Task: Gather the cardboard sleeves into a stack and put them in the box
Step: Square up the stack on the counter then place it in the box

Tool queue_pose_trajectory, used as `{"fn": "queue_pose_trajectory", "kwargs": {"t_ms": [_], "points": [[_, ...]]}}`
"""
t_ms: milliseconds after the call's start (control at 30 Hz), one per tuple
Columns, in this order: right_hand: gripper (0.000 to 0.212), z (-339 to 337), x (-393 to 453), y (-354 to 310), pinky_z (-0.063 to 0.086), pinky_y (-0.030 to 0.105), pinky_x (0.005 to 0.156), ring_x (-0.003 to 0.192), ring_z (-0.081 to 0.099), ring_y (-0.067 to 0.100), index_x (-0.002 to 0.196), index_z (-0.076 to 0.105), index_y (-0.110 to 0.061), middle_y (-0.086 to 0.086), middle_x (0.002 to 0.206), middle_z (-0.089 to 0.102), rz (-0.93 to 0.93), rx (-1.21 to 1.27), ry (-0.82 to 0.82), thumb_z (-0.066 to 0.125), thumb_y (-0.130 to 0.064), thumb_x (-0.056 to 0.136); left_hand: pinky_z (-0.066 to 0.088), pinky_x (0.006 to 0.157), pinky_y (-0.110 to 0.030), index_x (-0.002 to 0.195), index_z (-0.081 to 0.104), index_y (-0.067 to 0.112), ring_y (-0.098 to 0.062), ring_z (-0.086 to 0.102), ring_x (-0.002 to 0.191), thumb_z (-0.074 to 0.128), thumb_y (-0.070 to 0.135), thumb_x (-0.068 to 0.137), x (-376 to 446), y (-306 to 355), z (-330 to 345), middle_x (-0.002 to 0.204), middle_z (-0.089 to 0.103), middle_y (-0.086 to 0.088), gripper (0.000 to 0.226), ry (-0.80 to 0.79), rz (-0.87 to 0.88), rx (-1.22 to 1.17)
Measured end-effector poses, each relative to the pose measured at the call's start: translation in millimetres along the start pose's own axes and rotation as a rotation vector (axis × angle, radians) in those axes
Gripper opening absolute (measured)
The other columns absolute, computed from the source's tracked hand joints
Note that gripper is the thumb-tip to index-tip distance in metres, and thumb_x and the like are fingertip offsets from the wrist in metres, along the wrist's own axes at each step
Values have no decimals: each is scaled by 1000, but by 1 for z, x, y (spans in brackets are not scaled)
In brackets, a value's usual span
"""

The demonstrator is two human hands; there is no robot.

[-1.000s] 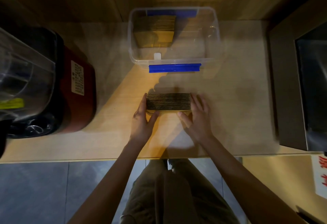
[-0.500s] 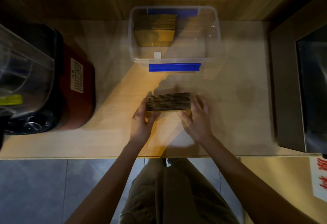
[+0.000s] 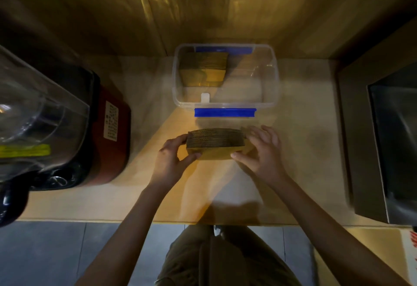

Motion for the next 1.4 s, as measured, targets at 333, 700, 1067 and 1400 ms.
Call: {"fn": "queue_pose_trajectory", "kwargs": {"t_ms": [333,700,1067,1400], "points": [[59,-66,72,-53,31,42,104,120,37,25,103,65,-17,2,118,60,-169,-32,85,66,-57,59,39,84,-16,122,50,17,-8,54,101,75,27,69,69,60,-69,116,60,-1,59,14,144,-16],[62,-49,136,-43,26,39,105,130,28,27,122,52,-12,7,133,50,-93,-108,-68,70,-45,74,39,89,-33,124,45,15,-28,49,115,71,24,73,140,58,-59,122,55,-15,58,-84,155,237],[49,-12,161,-35,36,37,91,110,52,25,116,56,-22,6,113,65,-12,-289,-159,67,-47,74,-2,112,-58,127,45,9,-38,19,137,64,29,77,160,57,-38,142,35,-21,57,-127,196,748],[47,1,175,-38,35,41,94,112,51,28,117,52,-18,9,113,65,44,-356,-173,63,-43,79,-20,103,-56,120,51,12,-38,-7,143,64,27,78,171,44,-39,156,4,-18,47,-41,101,759]]}}
Point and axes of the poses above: each hand's wrist, its own x-axis towards the middle knuckle, its own z-axis out of the palm, y = z × x, the point moved 9 cm from there along x, towards the middle knuckle
